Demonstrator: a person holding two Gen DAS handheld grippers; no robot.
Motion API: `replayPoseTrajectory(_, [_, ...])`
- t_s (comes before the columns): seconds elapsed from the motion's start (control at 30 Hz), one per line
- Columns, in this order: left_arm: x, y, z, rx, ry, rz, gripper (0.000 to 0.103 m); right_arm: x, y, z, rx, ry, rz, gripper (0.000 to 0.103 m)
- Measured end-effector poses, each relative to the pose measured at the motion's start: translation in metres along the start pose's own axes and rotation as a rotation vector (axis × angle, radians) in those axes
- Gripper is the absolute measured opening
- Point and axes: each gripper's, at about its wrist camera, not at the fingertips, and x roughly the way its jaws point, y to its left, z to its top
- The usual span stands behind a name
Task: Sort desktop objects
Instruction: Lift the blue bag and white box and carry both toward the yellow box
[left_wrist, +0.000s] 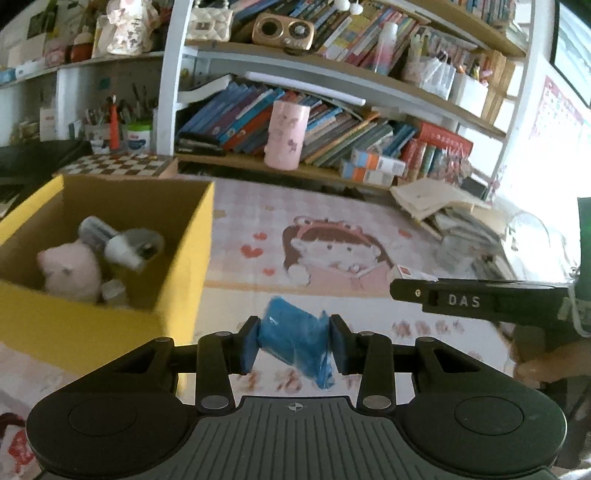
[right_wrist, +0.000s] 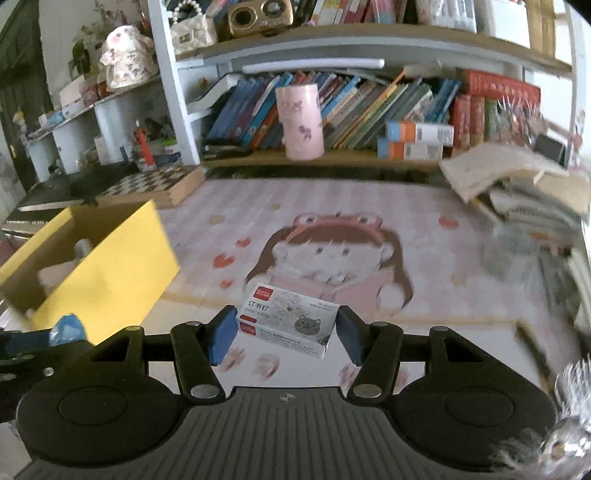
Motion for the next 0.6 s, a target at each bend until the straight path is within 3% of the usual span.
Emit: replayPoseTrajectory(0.6, [-0.082,0.075,-0.052,-0.024,0.035,-0.045,0.037,-0.052,0.115,-0.082,-0.025,0.059,-0.001,0.056])
